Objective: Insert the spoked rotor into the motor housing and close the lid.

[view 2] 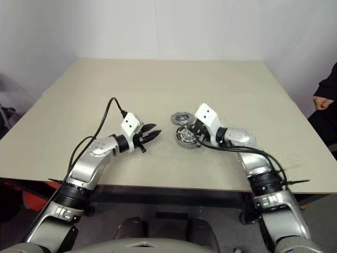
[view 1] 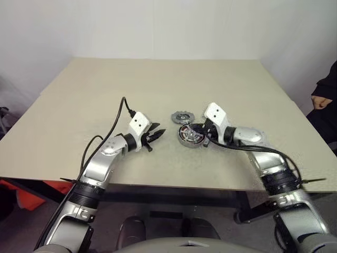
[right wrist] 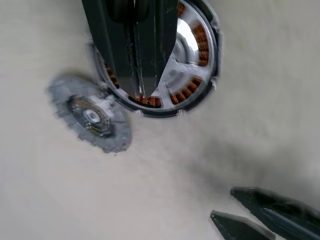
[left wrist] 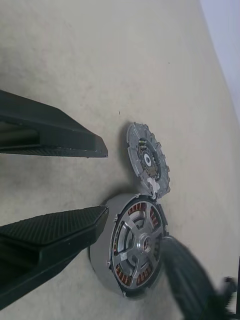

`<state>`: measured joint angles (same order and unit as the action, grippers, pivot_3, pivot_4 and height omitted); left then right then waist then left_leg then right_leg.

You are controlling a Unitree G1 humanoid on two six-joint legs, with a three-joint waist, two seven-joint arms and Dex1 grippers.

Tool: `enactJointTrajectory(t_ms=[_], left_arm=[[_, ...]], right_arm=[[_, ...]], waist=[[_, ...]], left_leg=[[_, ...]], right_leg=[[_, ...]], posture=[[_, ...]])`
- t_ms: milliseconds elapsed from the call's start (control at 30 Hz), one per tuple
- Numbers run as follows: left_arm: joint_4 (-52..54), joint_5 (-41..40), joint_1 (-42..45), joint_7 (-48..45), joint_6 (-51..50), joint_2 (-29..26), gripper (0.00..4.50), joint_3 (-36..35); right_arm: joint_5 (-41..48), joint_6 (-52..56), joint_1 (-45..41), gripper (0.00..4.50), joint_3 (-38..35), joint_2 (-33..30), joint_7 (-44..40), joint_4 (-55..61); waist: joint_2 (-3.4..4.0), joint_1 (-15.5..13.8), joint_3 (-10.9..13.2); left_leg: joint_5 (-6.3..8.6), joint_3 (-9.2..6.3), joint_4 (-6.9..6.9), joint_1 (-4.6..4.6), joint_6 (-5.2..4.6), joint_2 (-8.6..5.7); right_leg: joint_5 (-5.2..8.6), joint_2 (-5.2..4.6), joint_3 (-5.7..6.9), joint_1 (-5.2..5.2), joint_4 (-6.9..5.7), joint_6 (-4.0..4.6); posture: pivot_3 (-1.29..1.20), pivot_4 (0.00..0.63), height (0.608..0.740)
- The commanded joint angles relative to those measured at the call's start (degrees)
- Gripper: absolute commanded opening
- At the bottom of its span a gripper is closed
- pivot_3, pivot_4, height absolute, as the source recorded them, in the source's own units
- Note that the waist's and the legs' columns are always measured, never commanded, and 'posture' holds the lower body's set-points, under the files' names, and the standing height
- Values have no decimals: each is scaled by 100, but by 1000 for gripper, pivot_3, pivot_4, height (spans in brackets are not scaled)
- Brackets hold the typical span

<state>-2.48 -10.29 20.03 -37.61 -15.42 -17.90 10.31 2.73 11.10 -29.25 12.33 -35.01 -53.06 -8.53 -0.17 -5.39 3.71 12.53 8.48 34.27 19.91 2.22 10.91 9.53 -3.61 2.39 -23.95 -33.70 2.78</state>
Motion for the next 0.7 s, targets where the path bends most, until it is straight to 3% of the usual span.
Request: enactJointTrajectory(t_ms=[33,133,167,267,367,700], left_arm=[[163,54,152,-35,176,14,1626,-13],[80,100,210,-61,240,26,1626,4],[56,102,242,-77,246,33,1656,10],[17,118,364,-134,277,57,1669,41],[-32,155,458,-128,295,99,1669,51],[28,244,382,-22,318,175,1669,60]], right_arm=[[-587,-892,-568,0,432,-507,-722,-98],[-865,-1648,-1039,0,796,-822,-1449,-603],[-939,-1882,-1196,186,896,-864,-1637,-814],[-1430,-2827,-1843,892,1299,-852,-1974,-1687],[-2027,-3663,-2446,1863,1594,-692,-1711,-2556],[-2867,-5409,-3423,1863,2107,-433,-1680,-4180]], waist=[[0,1,0],[0,7,0],[0,8,0],[0,14,0],[-1,25,0],[0,87,0]], left_leg=[[0,0,-1,0,-1,2],[1,1,0,3,-2,7],[1,1,-1,3,-2,8],[1,2,5,8,-4,6],[0,4,11,13,-6,5],[15,4,35,35,-31,11]], right_leg=[[0,1,1,0,0,0],[0,6,1,-6,-3,2],[0,7,1,-6,-3,3],[-7,5,1,-10,-5,15],[-19,3,1,-15,-11,34],[-25,3,6,-37,-13,49]], posture=[[0,0,740],[0,0,740],[0,0,740],[0,0,740],[0,0,740],[0,0,740]])
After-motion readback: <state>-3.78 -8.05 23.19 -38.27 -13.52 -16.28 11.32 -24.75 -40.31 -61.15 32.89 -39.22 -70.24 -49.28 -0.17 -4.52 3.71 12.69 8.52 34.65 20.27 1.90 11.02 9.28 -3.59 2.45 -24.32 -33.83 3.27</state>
